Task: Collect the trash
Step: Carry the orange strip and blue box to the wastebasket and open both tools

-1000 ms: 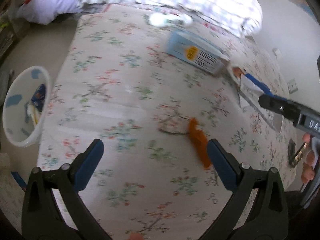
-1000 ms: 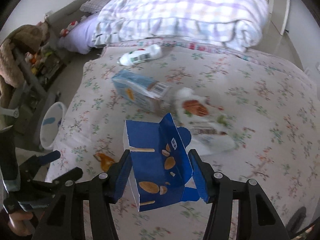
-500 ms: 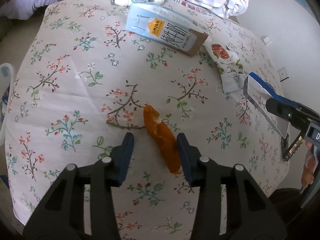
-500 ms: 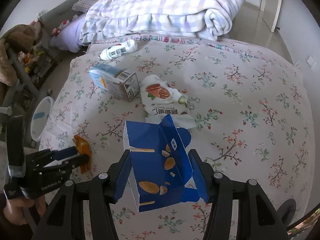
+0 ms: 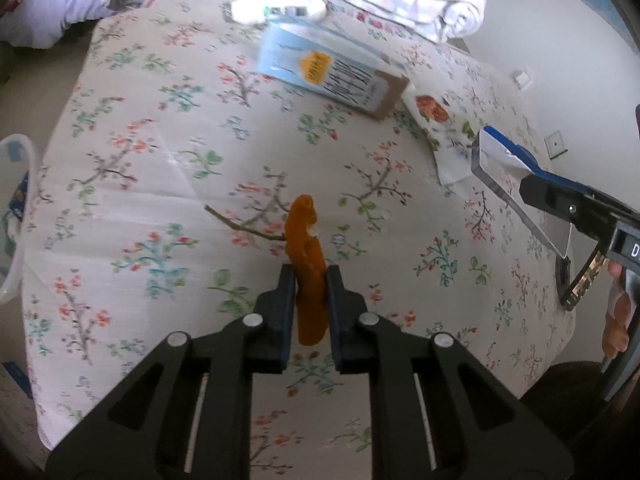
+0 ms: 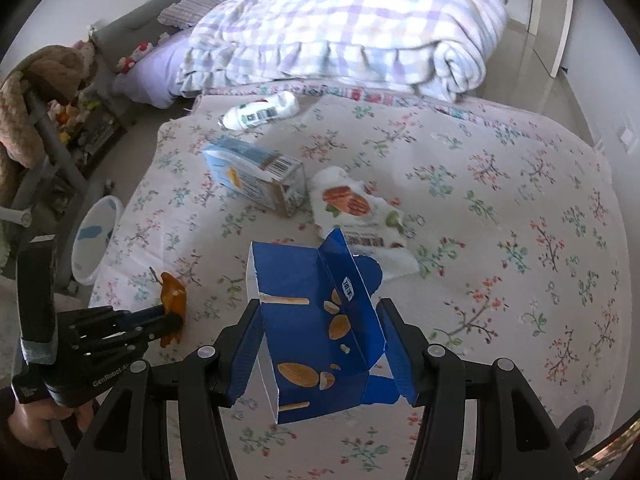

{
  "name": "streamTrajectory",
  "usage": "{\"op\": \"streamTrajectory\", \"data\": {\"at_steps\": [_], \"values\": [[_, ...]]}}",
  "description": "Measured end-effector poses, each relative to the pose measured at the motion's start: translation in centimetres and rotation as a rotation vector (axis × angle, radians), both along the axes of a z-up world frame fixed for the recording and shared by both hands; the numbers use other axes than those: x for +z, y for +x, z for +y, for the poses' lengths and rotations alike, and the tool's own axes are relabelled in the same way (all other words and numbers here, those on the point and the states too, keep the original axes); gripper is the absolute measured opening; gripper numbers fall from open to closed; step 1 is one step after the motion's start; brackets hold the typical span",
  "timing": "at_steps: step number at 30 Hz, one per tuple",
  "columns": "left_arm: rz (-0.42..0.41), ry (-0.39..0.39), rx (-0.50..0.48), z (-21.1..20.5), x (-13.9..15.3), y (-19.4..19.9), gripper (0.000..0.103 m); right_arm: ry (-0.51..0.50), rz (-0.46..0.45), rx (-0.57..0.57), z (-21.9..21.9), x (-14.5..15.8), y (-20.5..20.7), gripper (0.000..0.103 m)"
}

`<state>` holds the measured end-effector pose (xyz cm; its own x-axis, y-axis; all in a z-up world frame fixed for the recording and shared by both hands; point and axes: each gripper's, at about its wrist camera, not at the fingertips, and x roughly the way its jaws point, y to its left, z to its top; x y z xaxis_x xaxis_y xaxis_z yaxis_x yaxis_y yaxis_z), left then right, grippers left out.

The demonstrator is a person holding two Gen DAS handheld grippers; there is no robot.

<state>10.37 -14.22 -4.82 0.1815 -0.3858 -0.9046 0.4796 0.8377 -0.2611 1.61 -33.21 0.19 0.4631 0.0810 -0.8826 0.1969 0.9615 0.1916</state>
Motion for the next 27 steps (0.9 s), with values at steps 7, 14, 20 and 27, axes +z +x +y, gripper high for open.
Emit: {"op": "streamTrajectory", "data": {"at_steps": [7,14,20,27], "values": [[-0.023,-0.028,0.078,3.6,1.2,1.1,0.016,-0.007,-0.021,0.033,2.7,0.7,1.5,0.058],[-0.058,-0.048,0.169,7.5,2.4,2.5,0.016,-0.017,-0.038,0.083,5.9,1.2,3.0,0.058],[-0.077,-0.072,0.245,11.1,3.2,3.4,0.017,-0.001,-0.044,0.118,8.5,1.3,4.5,0.058],[-0.105,-0.09,0.345,15.6,3.7,4.8,0.017,0.034,-0.094,0.138,10.7,2.4,6.2,0.058]]}}
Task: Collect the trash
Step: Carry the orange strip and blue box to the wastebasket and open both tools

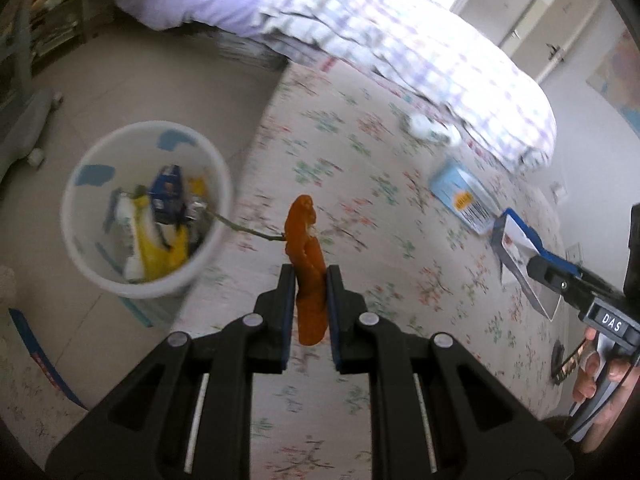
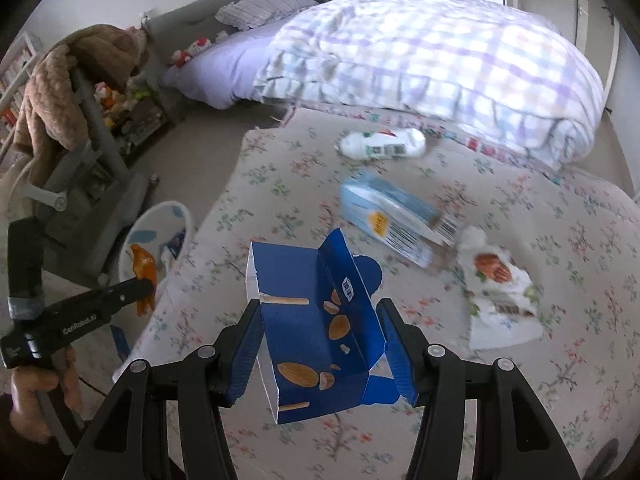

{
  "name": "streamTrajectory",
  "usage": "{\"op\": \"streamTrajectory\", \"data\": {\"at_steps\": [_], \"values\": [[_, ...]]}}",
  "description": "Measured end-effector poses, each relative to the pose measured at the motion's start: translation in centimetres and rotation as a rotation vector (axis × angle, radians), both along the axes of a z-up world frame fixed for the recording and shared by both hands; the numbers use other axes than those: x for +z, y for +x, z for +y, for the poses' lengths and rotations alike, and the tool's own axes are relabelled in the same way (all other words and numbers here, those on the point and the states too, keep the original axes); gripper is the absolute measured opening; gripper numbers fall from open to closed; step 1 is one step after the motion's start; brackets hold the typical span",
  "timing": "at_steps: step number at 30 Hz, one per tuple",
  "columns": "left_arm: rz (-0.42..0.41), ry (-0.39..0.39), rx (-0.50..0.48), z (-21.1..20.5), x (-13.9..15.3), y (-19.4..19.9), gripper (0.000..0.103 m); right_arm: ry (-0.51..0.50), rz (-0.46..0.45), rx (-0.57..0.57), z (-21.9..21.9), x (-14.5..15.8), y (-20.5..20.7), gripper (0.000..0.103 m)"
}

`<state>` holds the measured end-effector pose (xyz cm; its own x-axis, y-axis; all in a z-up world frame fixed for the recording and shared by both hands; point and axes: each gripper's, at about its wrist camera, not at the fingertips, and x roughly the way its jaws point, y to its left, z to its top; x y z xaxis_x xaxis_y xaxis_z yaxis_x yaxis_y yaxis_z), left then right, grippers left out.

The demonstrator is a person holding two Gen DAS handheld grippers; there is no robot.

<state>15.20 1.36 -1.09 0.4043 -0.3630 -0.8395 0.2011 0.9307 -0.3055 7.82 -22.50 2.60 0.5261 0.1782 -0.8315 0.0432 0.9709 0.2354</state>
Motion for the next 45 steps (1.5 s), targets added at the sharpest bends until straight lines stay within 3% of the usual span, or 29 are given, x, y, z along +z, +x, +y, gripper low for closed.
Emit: {"op": "streamTrajectory", "data": {"at_steps": [11,15,16,17,19,22,24,29,41,44,45], "values": [[-0.066,0.027,0.156,8.2,-1.0,2.2,0.017,0.002,-0.029,0.069,5.3,-0.5,2.6,0.058],[-0.103,0.077,0.181,9.8,-1.7,3.1,0.021,-0.006,-0.063,0.096,7.3,-0.6,3.0,0.058],[-0.106,0.09,0.19,10.1,-1.9,3.3,0.035,-0.007,-0.065,0.101,7.7,-0.7,3.0,0.058],[-0.103,0.103,0.207,10.4,-2.0,3.4,0.062,-0.009,-0.067,0.107,8.2,-0.9,3.1,0.058],[-0.095,0.112,0.271,11.6,-2.3,3.4,0.083,-0.014,-0.069,0.114,8.9,-1.1,3.1,0.058],[-0.067,0.104,0.297,12.4,-2.4,3.4,0.084,-0.026,-0.061,0.124,9.9,-1.5,3.2,0.058],[-0.052,0.144,0.318,12.8,-2.6,3.2,0.086,-0.021,-0.058,0.125,10.5,-1.8,3.4,0.058],[-0.071,0.199,0.346,14.1,-2.4,2.3,0.1,0.009,-0.043,0.129,13.2,-3.1,5.4,0.058],[-0.066,0.215,0.394,18.0,-2.4,1.3,0.102,0.07,-0.036,0.213,21.6,-5.0,10.6,0.059],[-0.074,0.217,0.407,18.4,-2.1,1.2,0.102,0.082,-0.052,0.222,22.6,-5.2,11.7,0.062],[-0.076,0.218,0.409,18.4,-2.1,1.2,0.102,0.096,-0.06,0.225,22.6,-5.3,11.9,0.068]]}}
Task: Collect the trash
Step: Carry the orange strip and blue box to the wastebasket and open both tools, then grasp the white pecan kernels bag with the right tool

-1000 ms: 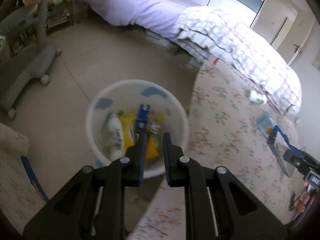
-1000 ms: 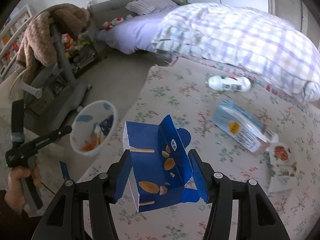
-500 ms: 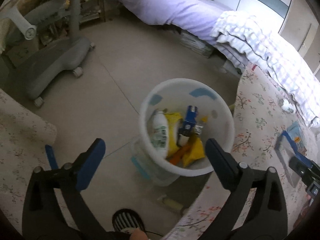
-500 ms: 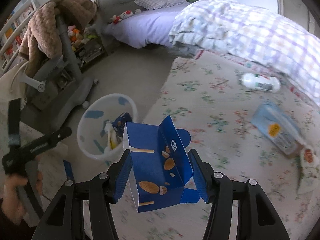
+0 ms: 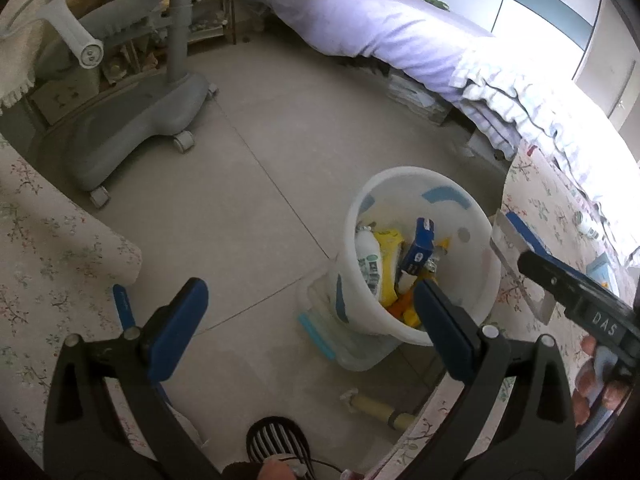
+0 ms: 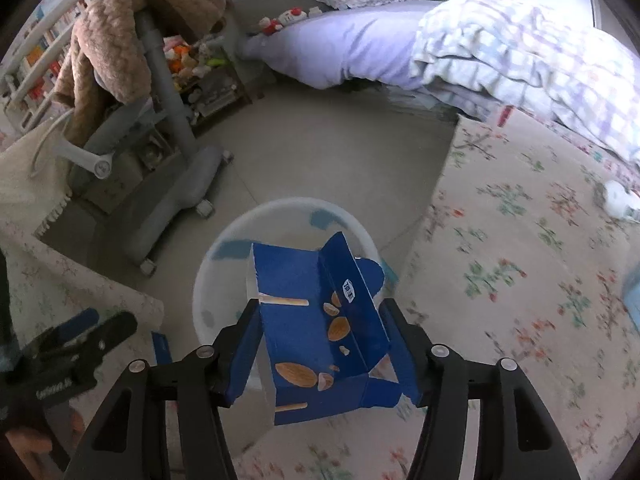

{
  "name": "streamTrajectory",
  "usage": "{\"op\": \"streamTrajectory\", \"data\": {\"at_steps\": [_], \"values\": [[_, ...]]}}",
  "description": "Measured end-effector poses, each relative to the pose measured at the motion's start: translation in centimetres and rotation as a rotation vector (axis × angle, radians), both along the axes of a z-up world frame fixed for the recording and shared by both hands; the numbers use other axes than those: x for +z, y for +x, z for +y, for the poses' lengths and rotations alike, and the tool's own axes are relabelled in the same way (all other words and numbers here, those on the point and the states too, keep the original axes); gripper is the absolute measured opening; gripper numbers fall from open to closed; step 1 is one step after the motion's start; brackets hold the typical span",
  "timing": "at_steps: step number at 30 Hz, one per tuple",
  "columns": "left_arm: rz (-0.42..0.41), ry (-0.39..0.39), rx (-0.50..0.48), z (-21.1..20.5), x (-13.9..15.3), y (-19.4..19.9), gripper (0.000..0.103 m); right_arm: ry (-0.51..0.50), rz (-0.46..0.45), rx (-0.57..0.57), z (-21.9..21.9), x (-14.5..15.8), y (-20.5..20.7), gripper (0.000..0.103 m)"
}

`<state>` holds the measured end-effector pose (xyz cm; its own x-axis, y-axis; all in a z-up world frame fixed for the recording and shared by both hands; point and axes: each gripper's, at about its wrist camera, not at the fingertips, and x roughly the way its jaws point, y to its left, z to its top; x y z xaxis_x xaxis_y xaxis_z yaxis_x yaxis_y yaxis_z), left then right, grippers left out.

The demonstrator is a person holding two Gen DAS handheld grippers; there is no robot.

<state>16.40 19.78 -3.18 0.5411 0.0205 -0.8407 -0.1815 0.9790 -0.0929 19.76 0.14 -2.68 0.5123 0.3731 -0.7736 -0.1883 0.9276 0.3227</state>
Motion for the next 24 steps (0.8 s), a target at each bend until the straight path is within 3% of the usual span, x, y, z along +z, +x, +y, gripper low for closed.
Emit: {"op": "streamTrajectory", "data": {"at_steps": [3,14,24], "values": [[-0.001,-0.005,0.0,0.0,0.1,0.0,0.102,0.047,-0.016,-0.014,-0.5,0.2,0.4,0.086],[-0.007,-0.01,-0.032,-1.2,0.9,-0.4,0.102,0.03,-0.008,-0.091,-4.7,0.5,-1.0,0.087],[-0.035,-0.058,-0.091,-4.1,2.7,-1.2,0.102,-0.073,0.047,-0.184,-12.4,0.0,-7.7,0.087]]}}
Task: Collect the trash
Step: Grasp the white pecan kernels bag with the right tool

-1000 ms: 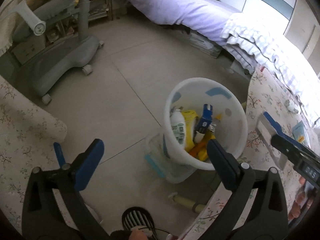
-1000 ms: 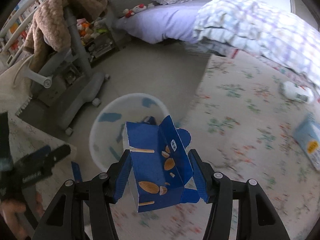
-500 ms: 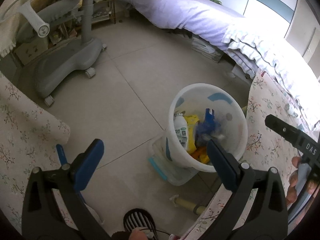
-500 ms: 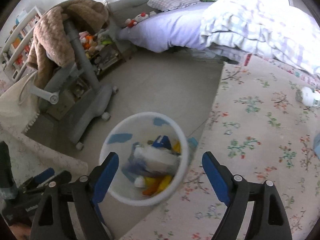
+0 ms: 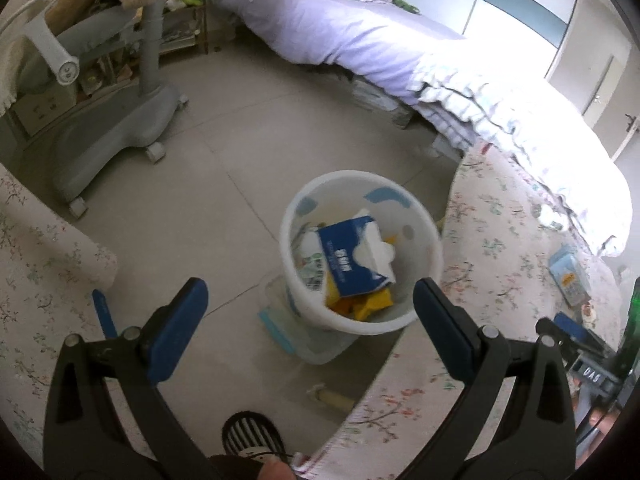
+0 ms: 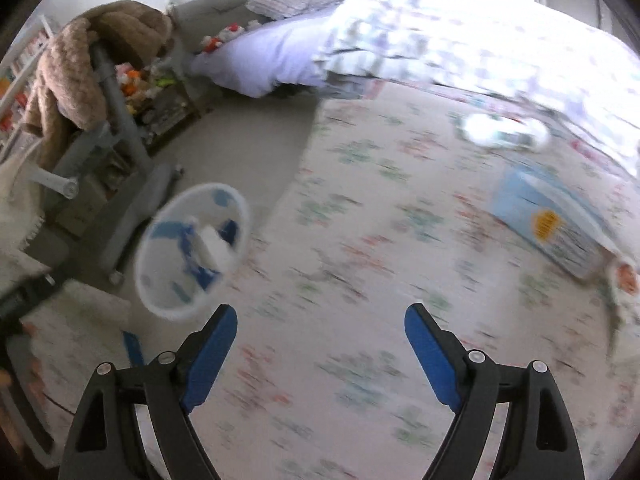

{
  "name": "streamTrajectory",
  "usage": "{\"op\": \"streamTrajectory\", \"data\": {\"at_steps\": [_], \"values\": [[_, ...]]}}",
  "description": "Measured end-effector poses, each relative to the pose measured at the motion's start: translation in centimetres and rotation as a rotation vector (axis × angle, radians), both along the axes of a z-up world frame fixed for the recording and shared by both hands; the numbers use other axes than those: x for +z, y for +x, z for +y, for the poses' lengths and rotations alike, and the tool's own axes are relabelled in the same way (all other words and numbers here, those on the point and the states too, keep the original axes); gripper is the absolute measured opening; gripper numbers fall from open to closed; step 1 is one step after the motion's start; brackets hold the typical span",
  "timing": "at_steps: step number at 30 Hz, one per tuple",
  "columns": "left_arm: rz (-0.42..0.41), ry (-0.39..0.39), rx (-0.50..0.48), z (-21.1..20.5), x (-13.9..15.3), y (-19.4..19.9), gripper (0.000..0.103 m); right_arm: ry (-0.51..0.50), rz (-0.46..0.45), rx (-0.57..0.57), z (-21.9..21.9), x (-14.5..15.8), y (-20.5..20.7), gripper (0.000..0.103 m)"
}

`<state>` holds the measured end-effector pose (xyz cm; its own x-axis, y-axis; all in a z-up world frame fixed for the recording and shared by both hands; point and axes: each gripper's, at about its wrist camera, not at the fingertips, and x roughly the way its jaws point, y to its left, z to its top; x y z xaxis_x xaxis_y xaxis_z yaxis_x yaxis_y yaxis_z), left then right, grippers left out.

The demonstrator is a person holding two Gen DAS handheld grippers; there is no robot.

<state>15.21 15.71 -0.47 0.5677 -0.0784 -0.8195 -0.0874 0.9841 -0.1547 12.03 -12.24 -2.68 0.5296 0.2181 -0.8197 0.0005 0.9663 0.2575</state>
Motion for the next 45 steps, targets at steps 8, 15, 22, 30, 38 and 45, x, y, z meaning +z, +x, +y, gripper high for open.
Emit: {"op": "streamTrajectory", "data": {"at_steps": [8,15,22,30,38,45], "values": [[0.025,-0.001,-0.066,-3.8,0.2,0.2,0.102,-0.063,0.088,-0.128,-6.8,-0.1,-3.1,0.087],[0.03,-0.004,-0.126,-8.4,0.6,0.4,0.102,-0.142,0.175,-0.245,-13.9,0.4,-4.6,0.087],[0.054,0.005,-0.192,-13.2,0.2,0.7,0.102,-0.177,0.198,-0.326,-20.7,1.0,-5.7,0.087],[0.108,-0.013,-0.215,-17.3,-0.9,1.1,0.102,-0.155,0.232,-0.34,-25.4,0.2,-5.1,0.087],[0.128,-0.025,-0.201,-19.7,-1.4,1.0,0.102,-0.069,0.232,-0.317,-25.1,-1.3,-4.6,0.087],[0.125,-0.082,-0.207,-22.4,-1.3,2.0,0.102,-0.051,0.286,-0.321,-24.8,-2.7,-4.2,0.087]]}}
